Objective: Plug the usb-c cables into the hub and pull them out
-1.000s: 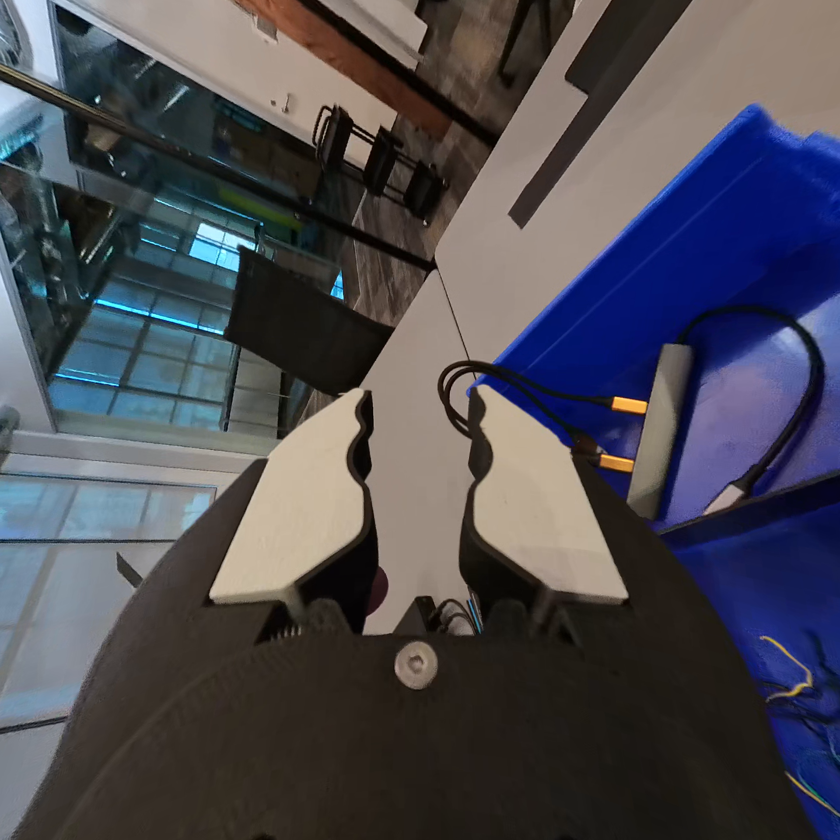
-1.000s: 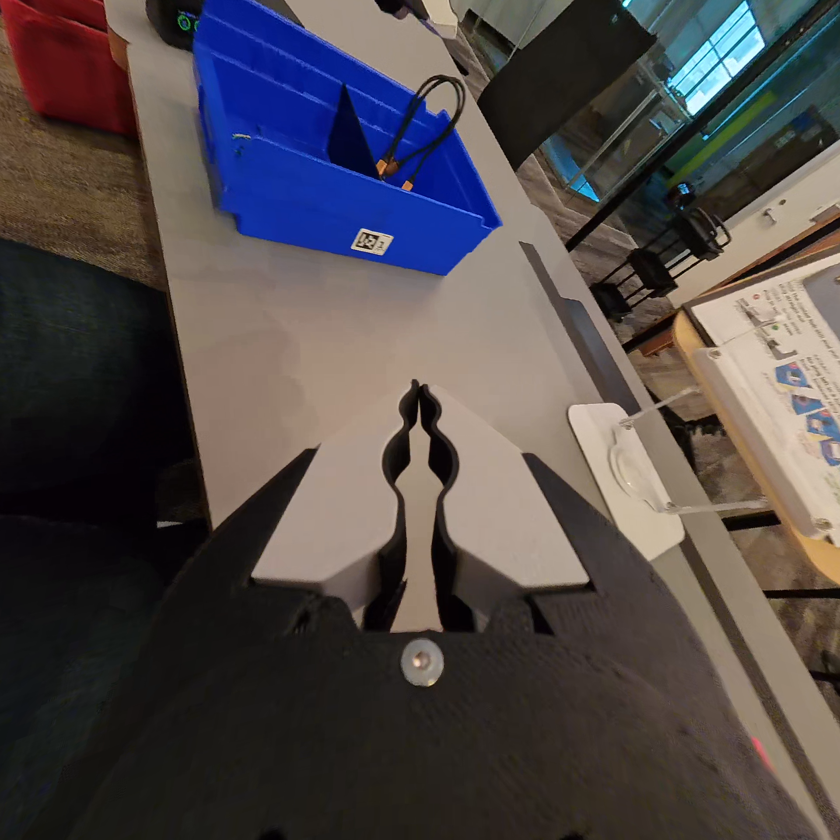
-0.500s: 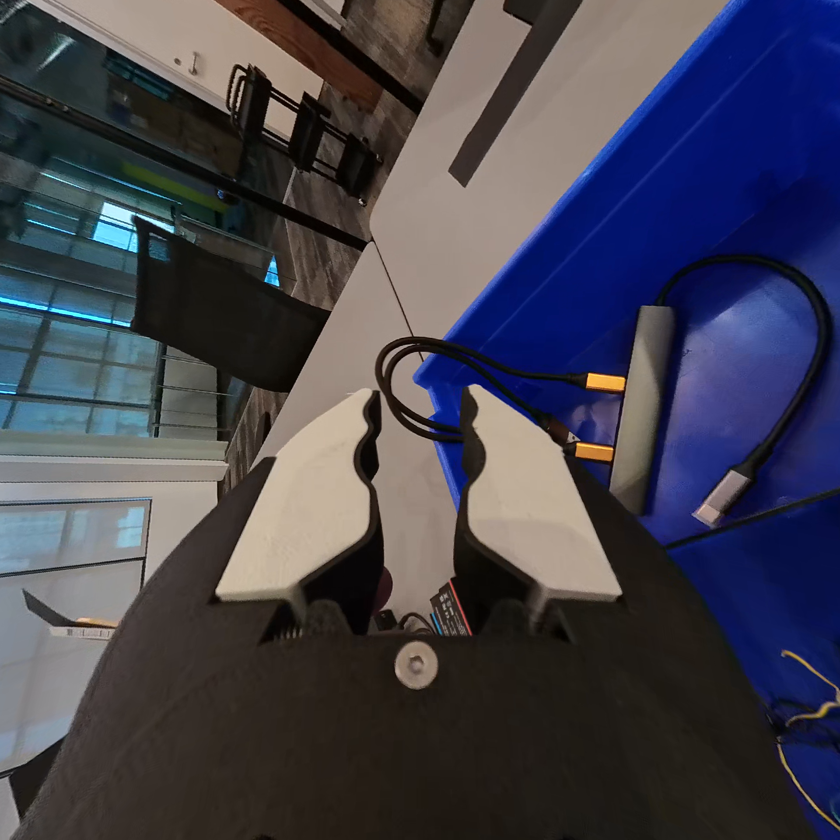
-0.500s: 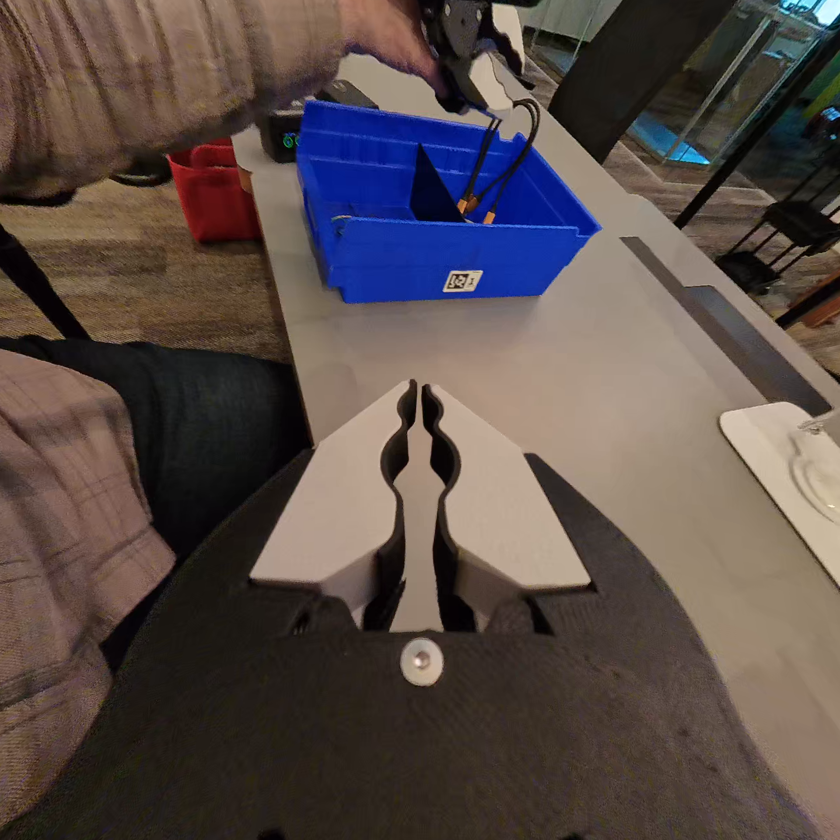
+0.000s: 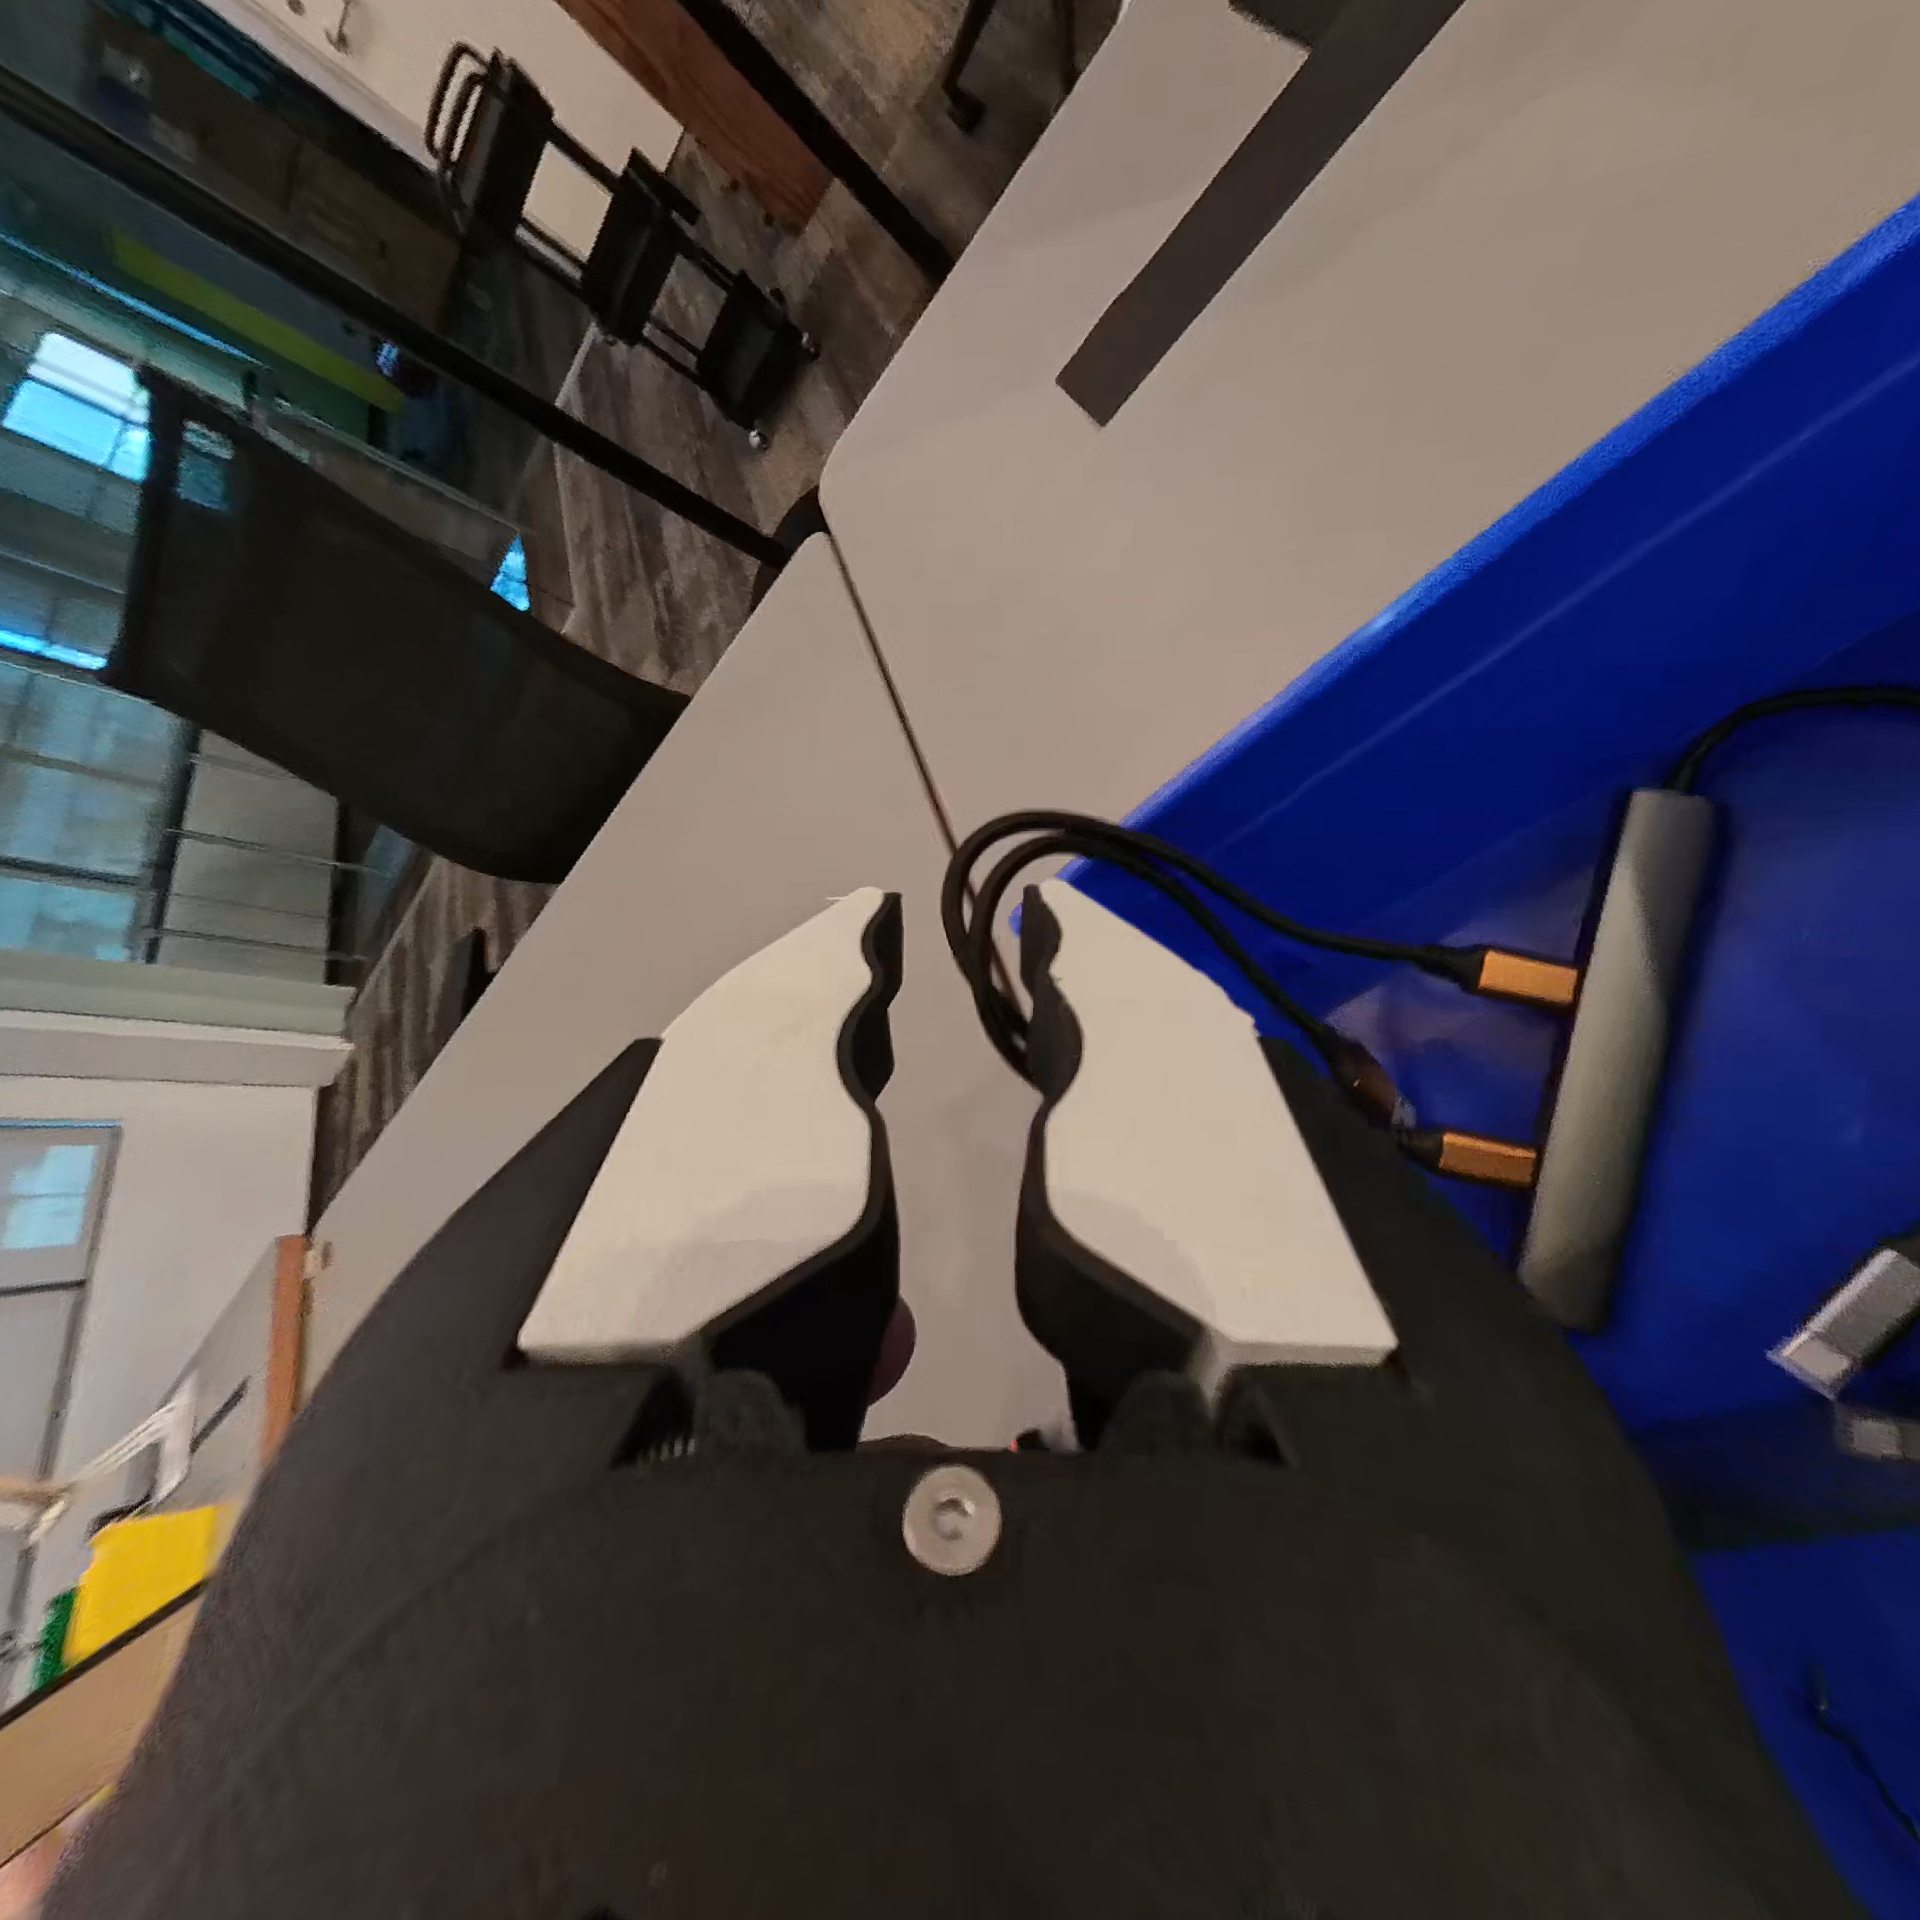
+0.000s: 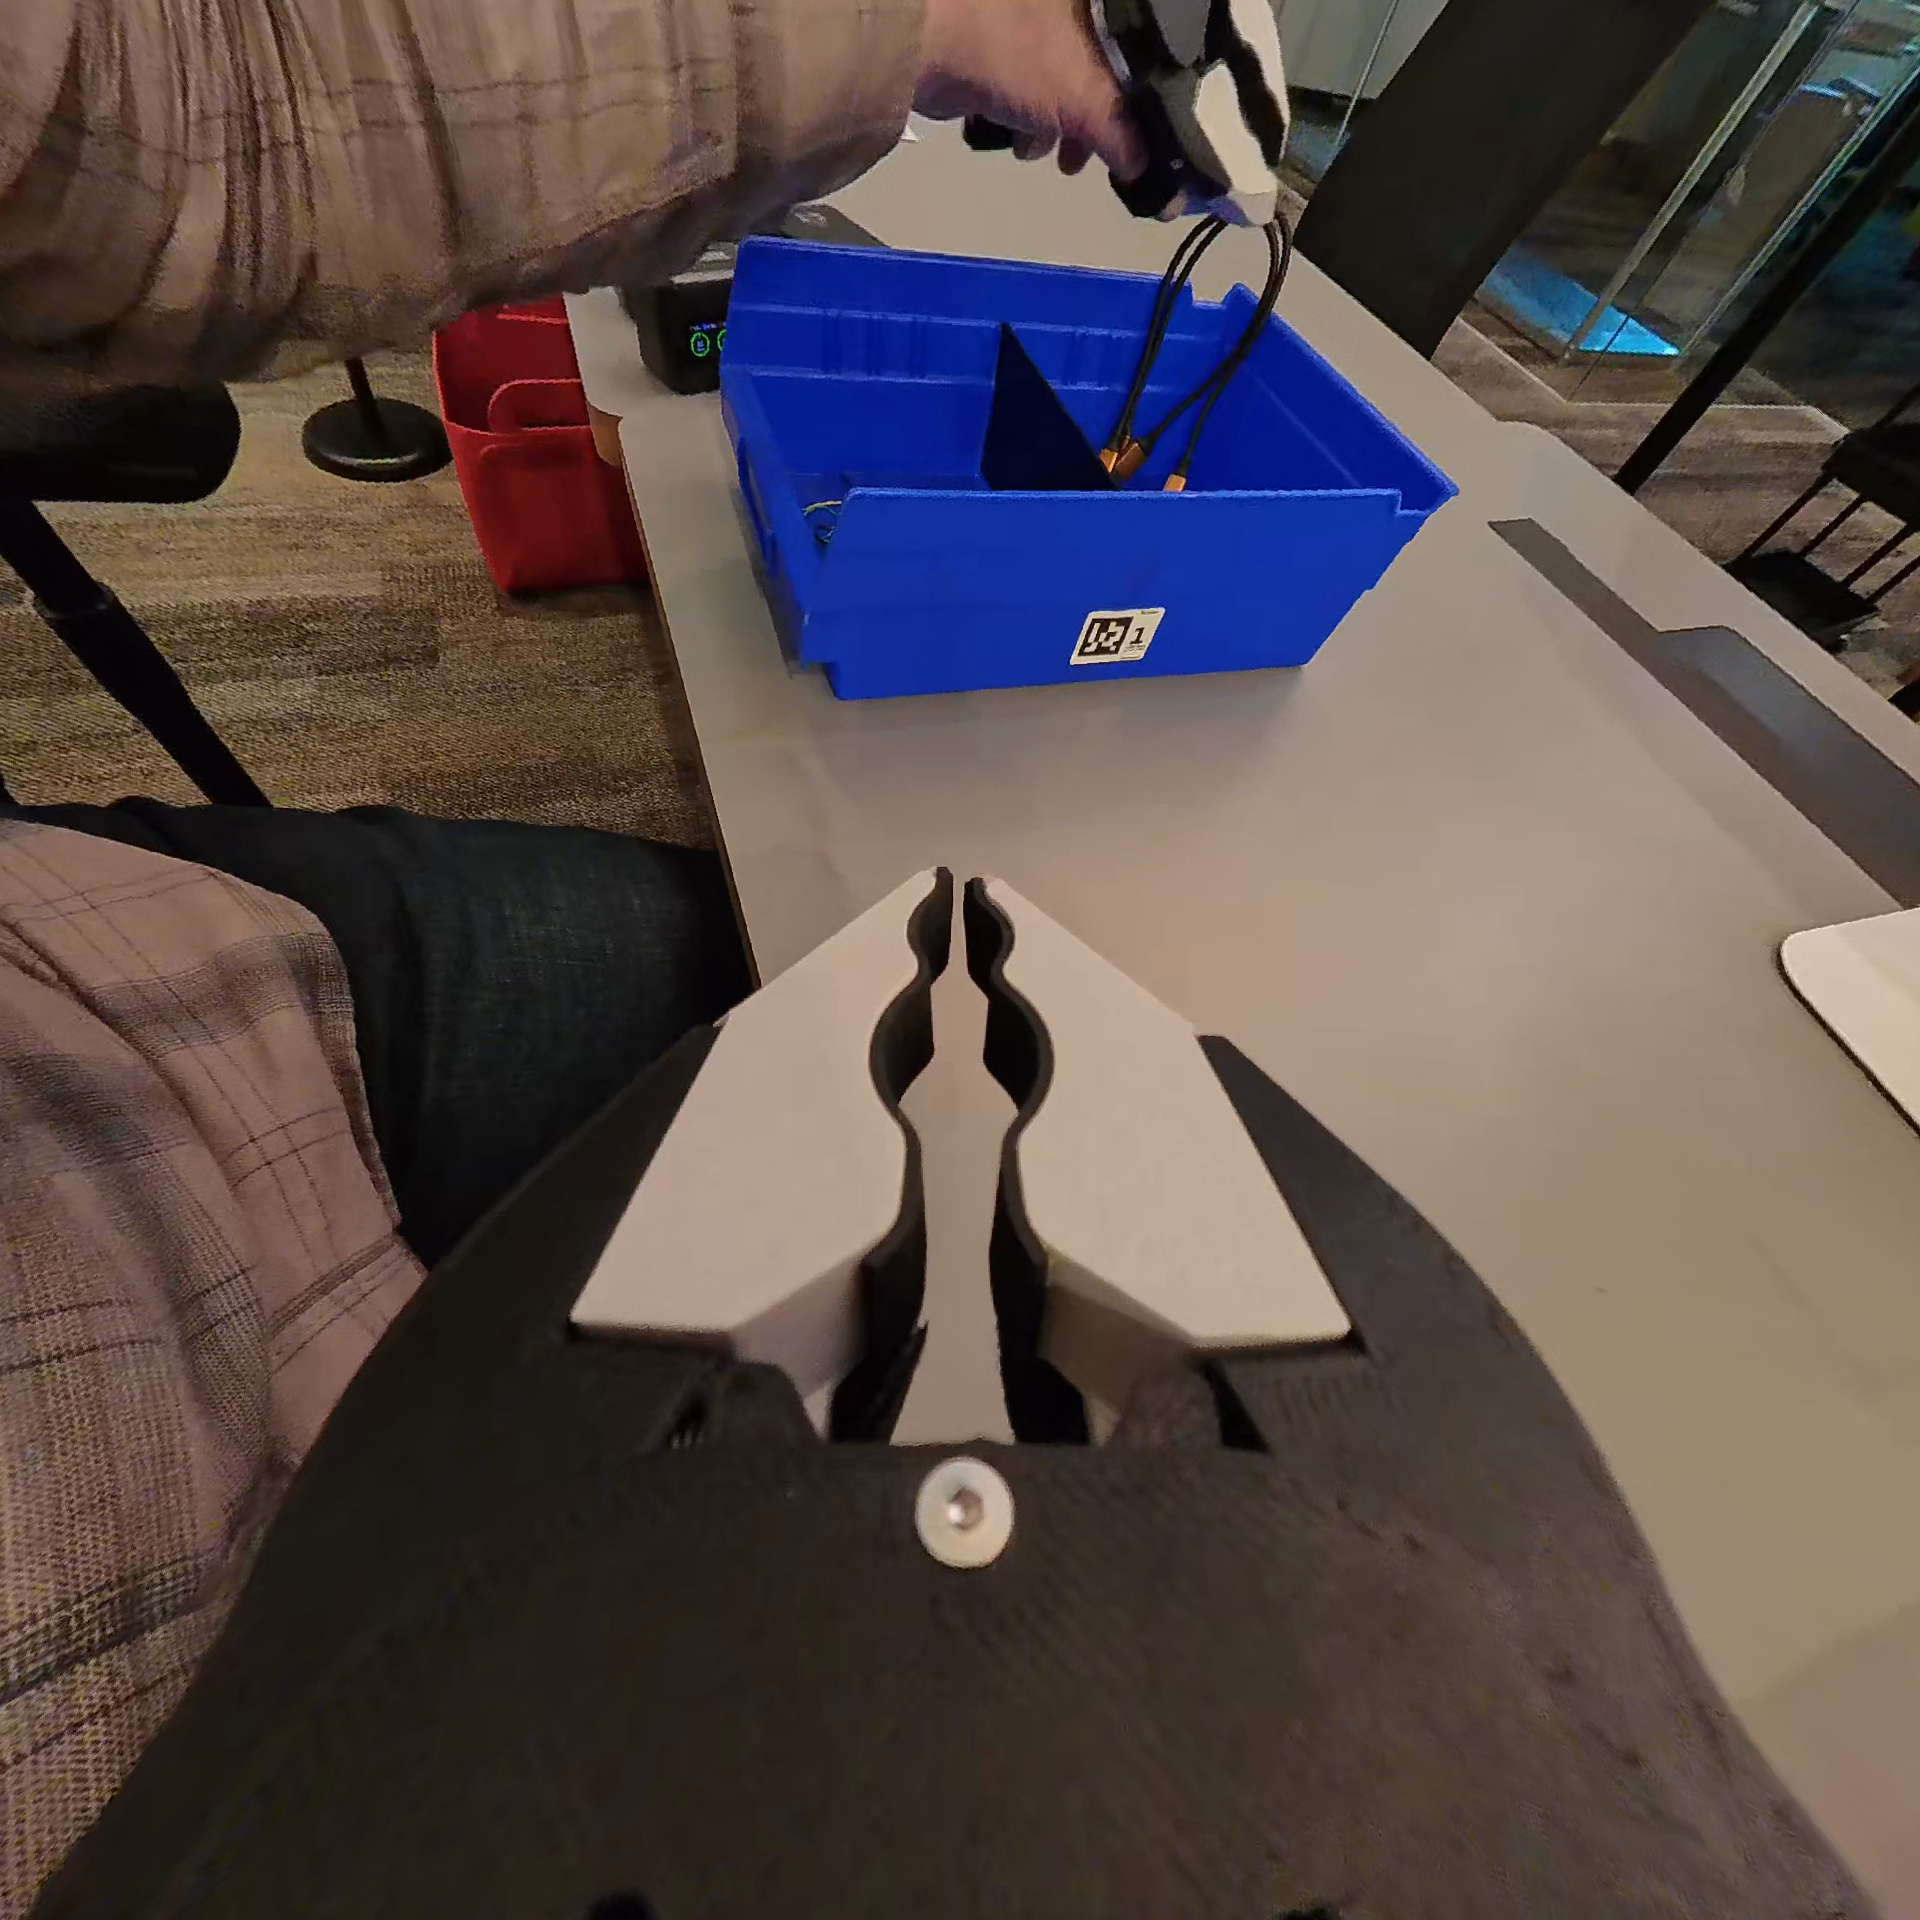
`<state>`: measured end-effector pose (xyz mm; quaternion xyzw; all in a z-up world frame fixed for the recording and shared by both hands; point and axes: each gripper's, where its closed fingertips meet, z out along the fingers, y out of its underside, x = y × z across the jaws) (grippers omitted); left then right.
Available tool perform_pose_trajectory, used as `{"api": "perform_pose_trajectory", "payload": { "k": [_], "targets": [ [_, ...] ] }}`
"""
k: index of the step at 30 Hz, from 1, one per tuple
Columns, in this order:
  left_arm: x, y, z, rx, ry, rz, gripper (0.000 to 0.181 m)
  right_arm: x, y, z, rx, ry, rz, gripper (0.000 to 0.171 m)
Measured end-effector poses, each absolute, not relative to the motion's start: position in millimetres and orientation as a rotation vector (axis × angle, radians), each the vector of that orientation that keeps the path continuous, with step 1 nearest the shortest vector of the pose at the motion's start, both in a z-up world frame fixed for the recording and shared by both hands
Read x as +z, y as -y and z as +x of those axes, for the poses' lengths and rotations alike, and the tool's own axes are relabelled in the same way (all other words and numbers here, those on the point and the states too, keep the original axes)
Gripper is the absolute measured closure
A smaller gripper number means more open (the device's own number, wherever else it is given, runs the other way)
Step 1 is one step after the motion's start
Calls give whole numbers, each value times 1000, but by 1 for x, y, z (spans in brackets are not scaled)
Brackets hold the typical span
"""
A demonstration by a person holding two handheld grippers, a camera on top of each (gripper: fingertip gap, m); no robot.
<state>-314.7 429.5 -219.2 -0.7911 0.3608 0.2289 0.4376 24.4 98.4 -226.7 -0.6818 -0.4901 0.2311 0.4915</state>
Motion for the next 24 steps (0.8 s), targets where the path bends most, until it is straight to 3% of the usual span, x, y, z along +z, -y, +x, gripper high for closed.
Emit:
{"api": "perform_pose_trajectory", "payload": {
  "k": [13, 18, 24],
  "targets": [
    [-232, -451, -326, 394, -900, -2140, 171, -235, -102, 26, 601, 1176, -1675, 171],
    [-239, -443, -316, 253, -920, -2186, 166, -237, -103, 29, 597, 1174, -1680, 171],
    [-240, -442, -323, 297, -913, -2214, 176, -237, -104, 30, 602, 1170, -1681, 171]
  ]
}}
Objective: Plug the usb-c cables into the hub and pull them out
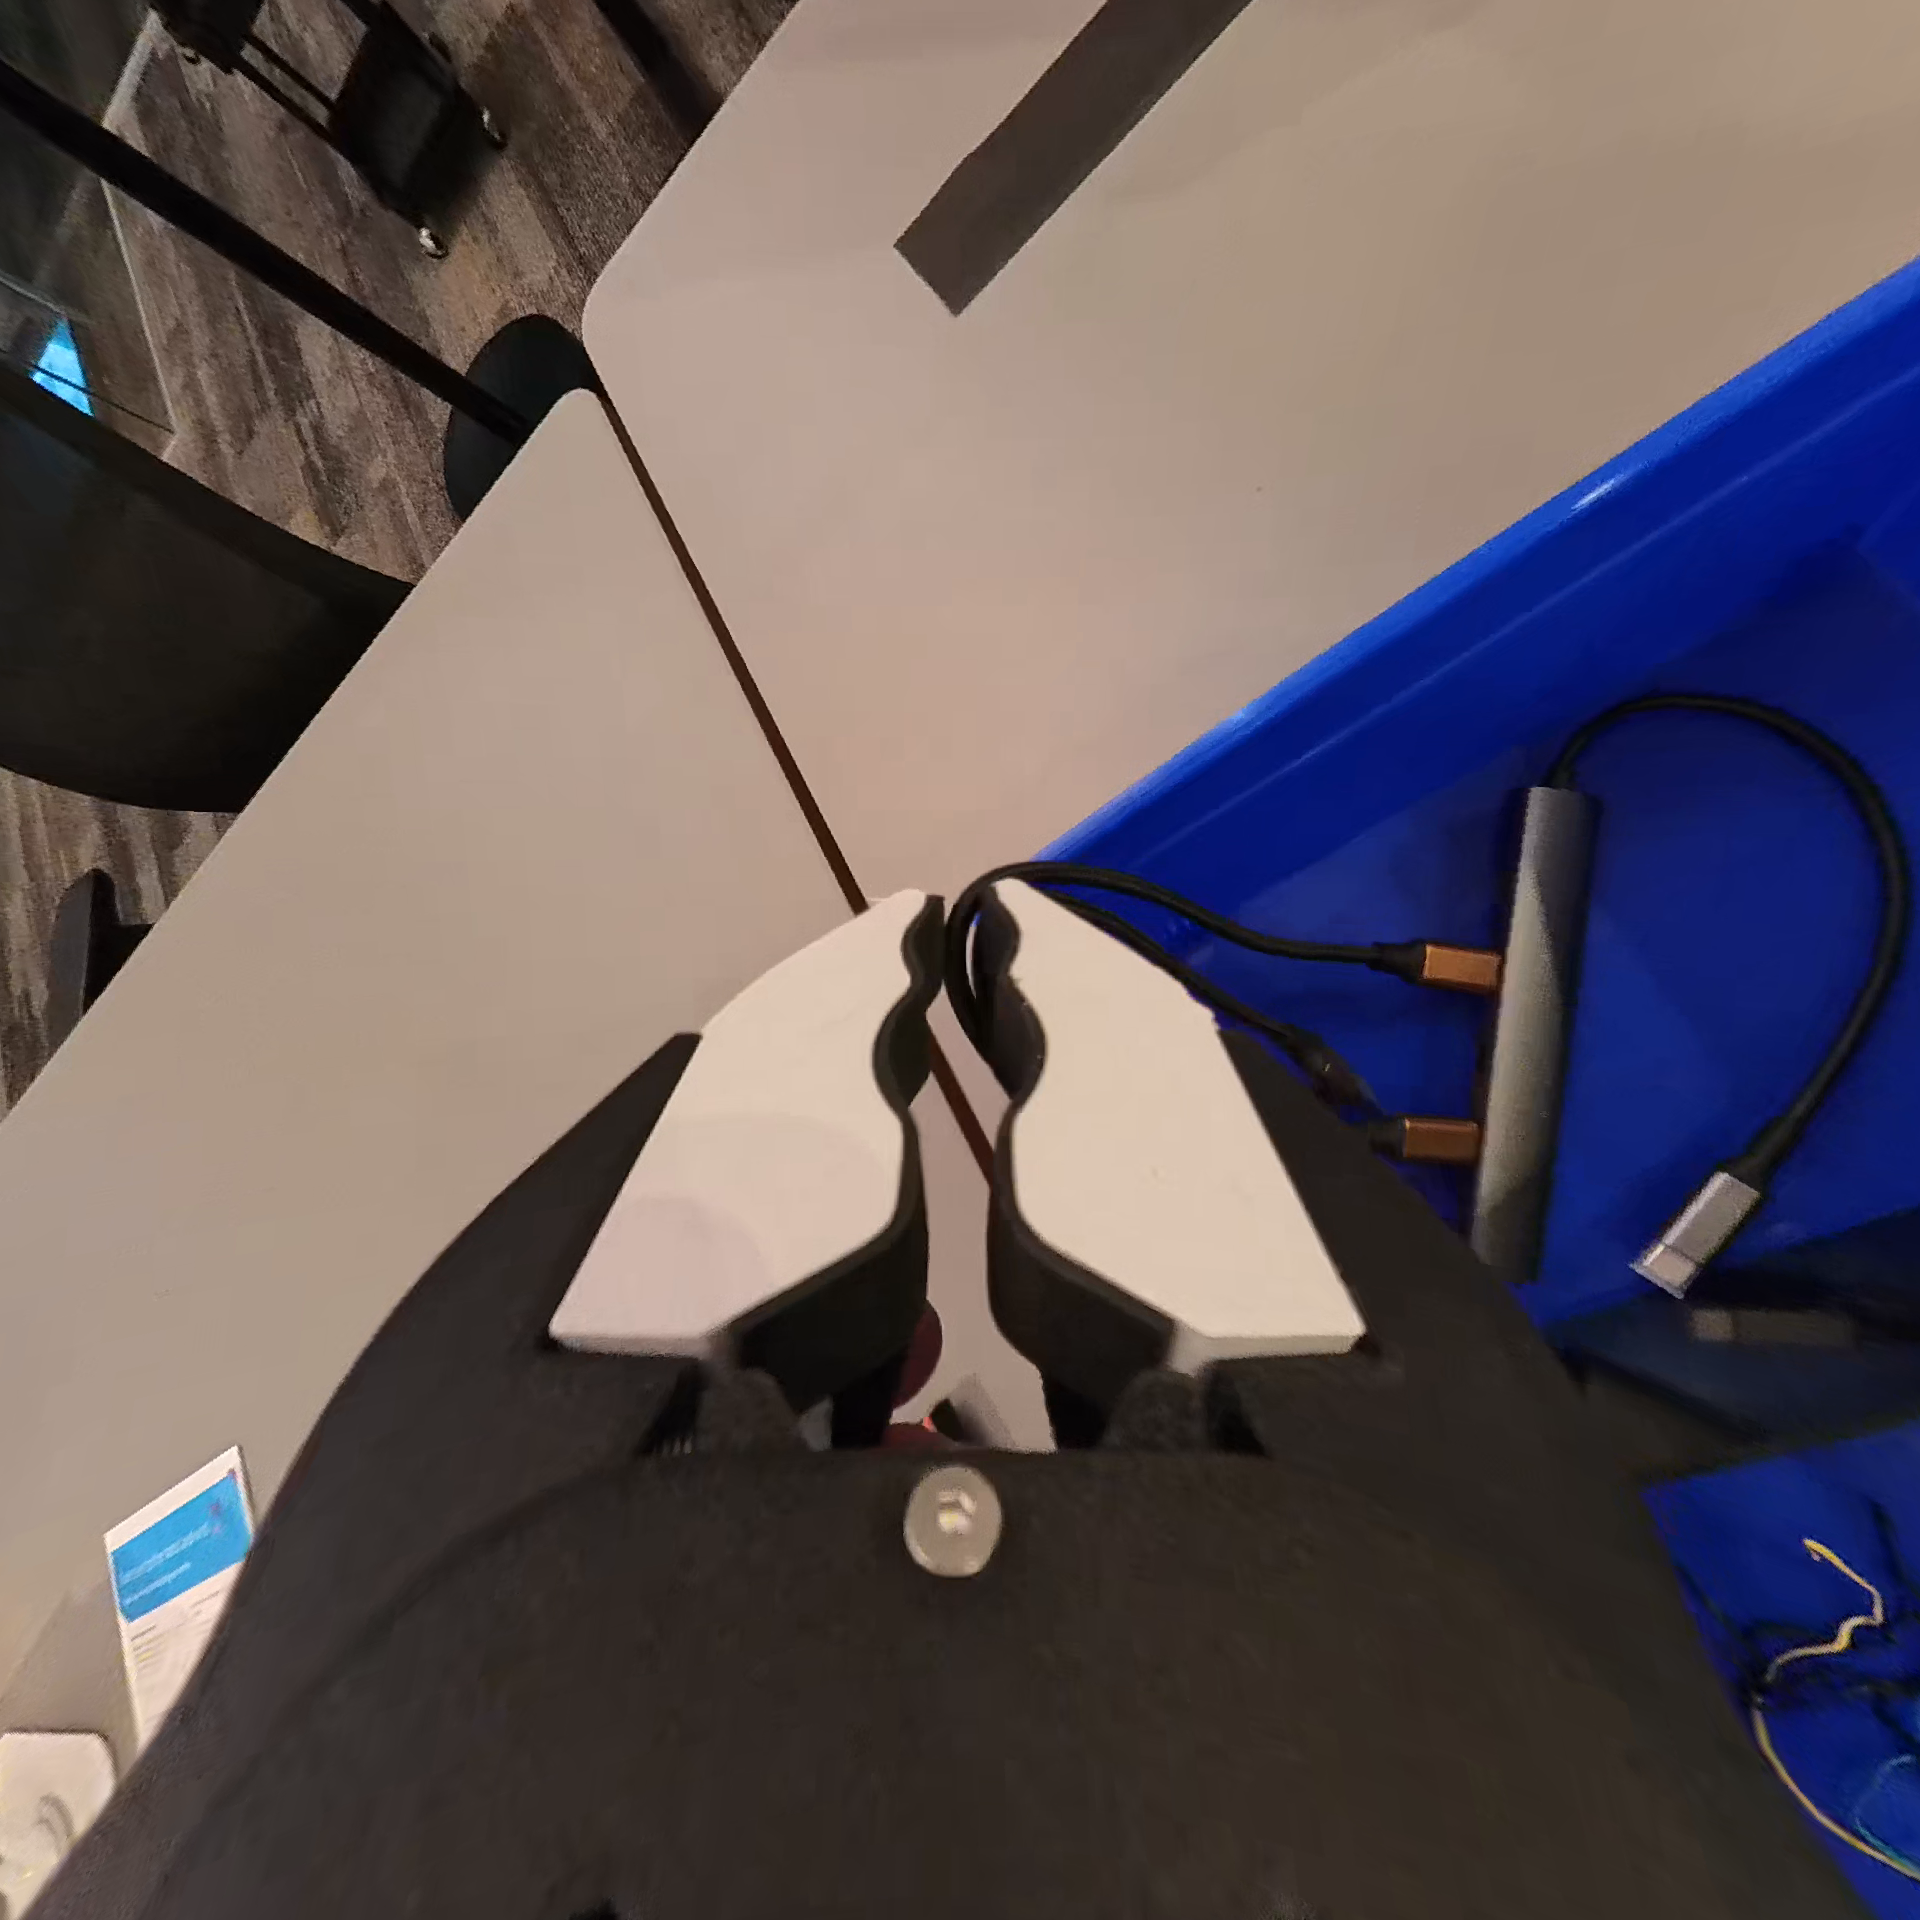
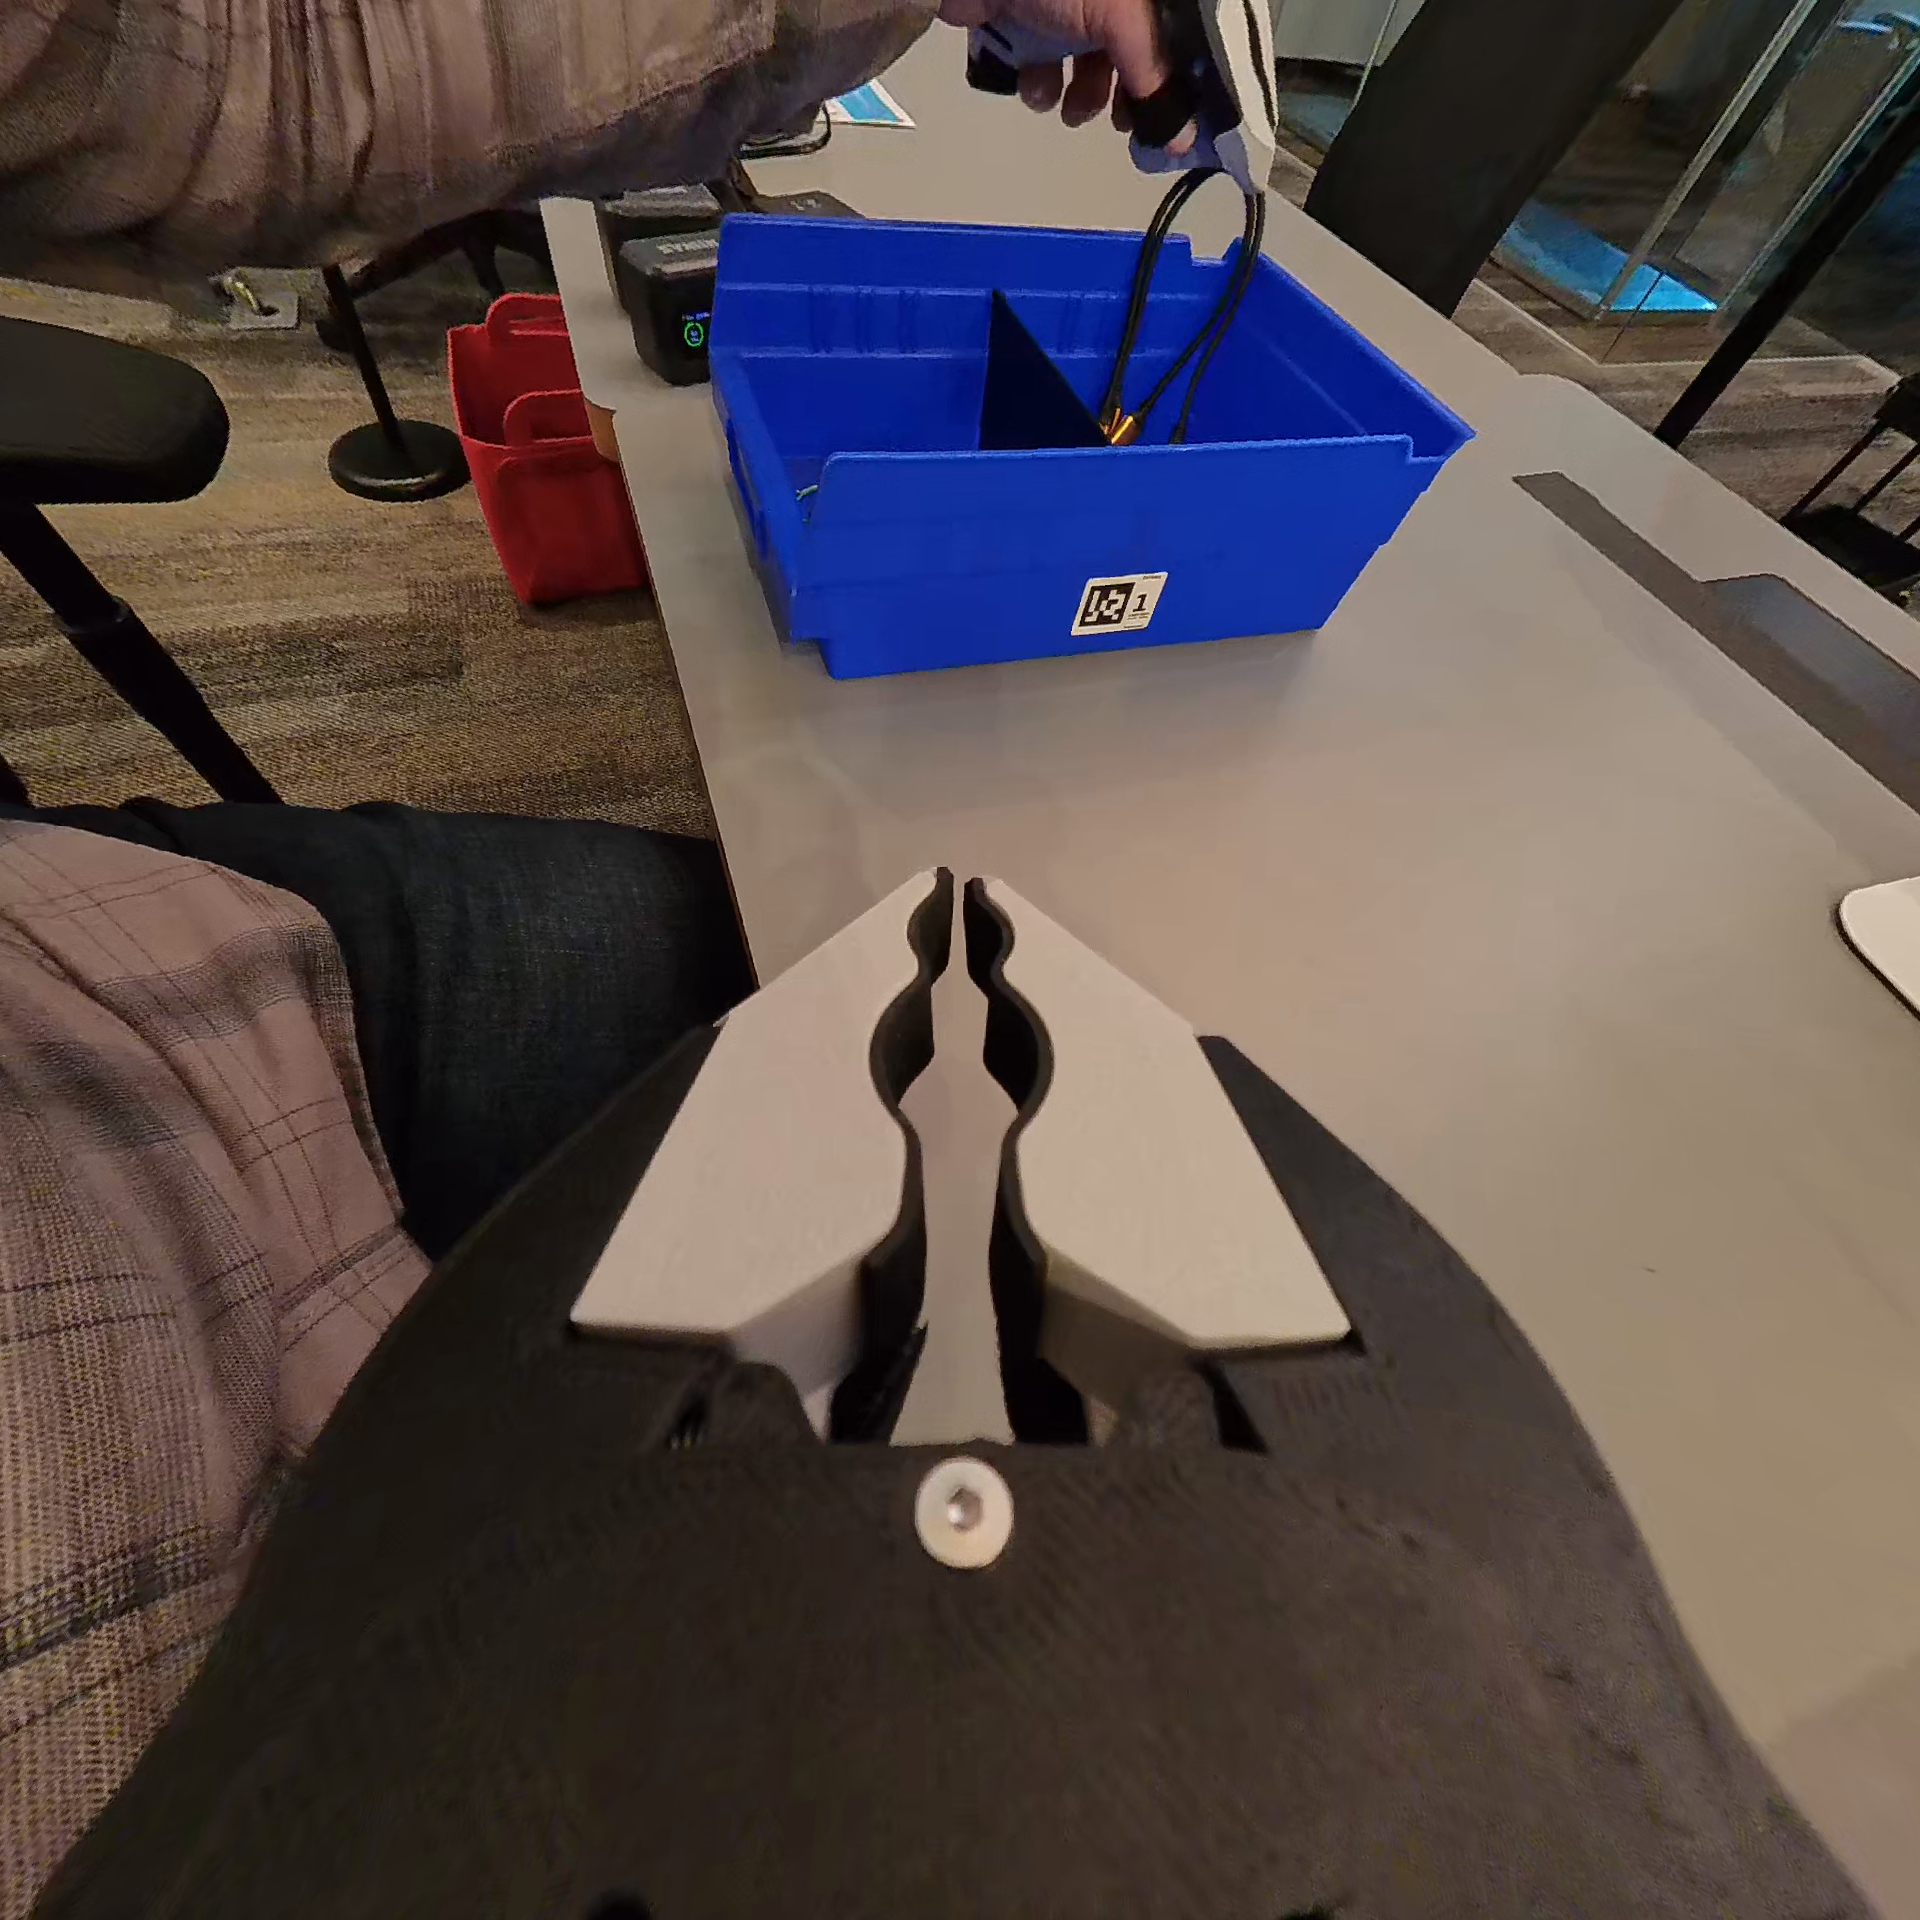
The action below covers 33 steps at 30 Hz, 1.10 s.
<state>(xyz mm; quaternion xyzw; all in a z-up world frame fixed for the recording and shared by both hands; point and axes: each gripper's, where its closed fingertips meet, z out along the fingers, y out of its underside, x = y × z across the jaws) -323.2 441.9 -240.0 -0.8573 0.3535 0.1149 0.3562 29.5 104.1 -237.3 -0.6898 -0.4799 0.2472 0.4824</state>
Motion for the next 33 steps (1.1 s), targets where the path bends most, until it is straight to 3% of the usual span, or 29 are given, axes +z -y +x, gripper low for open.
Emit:
{"api": "perform_pose_trajectory", "payload": {
  "k": [30, 33],
  "targets": [
    [-156, -405, -257, 373, -891, -1849, 178, -233, -103, 33, 586, 1181, -1664, 171],
    [-167, -400, -255, 447, -931, -1841, 179, -233, -103, 34, 586, 1181, -1662, 171]
  ]
}}
